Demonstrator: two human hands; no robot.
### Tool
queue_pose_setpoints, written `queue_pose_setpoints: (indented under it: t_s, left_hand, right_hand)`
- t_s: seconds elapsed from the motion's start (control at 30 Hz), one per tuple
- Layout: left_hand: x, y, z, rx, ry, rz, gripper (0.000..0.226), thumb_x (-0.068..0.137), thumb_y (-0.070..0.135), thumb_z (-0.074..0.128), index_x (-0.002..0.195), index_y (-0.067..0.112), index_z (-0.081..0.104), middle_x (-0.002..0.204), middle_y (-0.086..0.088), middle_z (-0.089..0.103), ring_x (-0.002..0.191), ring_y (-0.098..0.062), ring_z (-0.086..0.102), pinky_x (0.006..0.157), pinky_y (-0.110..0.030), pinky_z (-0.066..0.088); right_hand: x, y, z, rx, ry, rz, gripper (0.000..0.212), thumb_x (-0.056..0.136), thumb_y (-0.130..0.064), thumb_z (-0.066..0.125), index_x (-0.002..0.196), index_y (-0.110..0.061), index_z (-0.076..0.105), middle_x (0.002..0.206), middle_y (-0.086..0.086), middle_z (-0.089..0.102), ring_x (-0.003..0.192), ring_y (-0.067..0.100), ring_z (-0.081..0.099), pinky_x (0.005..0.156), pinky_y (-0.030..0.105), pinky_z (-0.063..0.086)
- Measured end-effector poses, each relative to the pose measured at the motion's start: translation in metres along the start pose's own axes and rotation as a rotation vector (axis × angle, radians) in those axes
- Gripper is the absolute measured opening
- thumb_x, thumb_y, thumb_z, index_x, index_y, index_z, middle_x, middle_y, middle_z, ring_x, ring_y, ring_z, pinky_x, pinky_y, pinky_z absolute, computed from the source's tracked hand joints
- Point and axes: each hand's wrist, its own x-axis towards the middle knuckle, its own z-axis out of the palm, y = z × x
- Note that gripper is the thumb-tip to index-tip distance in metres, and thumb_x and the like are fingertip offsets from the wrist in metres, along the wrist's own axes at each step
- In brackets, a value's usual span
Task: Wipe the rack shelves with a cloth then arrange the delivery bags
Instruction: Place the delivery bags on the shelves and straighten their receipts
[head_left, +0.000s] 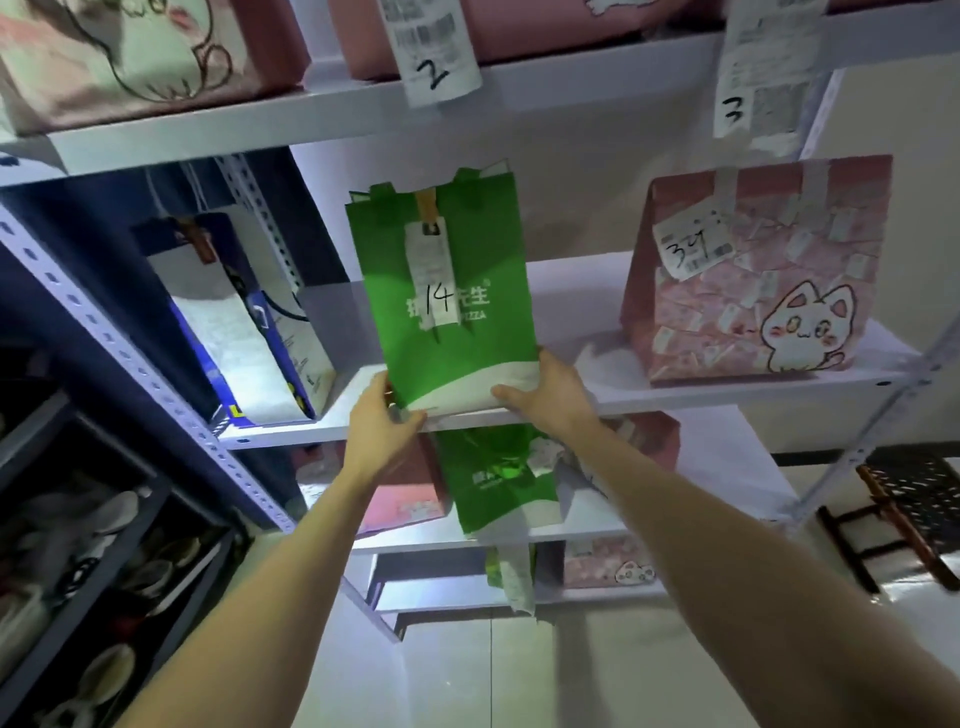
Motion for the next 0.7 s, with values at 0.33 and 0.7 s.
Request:
queue_pose_setpoints:
  t_s: [0.33, 0.7]
  left_hand:
    - [0.015, -0.018, -0.001, -0.093, -0.039, 0.072, 0.065, 0.085, 0.001, 0.079, 0.141, 0.027, 0.058, 0.126, 0.017, 0.066, 0.117, -0.010, 0.066, 0.105, -0.032, 0.054]
    - [-0.016, -0.025, -0.010, -0.159, 0.001, 0.044, 0.066, 0.089, 0.004, 0.077, 0.148, 0.021, 0.055, 0.144, 0.004, 0.065, 0.129, -0.011, 0.063, 0.112, -0.029, 0.051]
  right_hand:
    - [-0.015, -0.009, 0.016, -0.048, 0.113, 0.100, 0.064, 0.091, -0.043, 0.079, 0.141, -0.014, 0.051, 0.130, 0.006, 0.065, 0.121, 0.027, 0.062, 0.108, 0.048, 0.052]
    - [-0.036, 0.000, 0.013, 0.000, 0.224, 0.077, 0.072, 0.084, -0.041, 0.085, 0.143, -0.018, 0.051, 0.131, 0.000, 0.066, 0.119, 0.023, 0.063, 0.105, 0.048, 0.055]
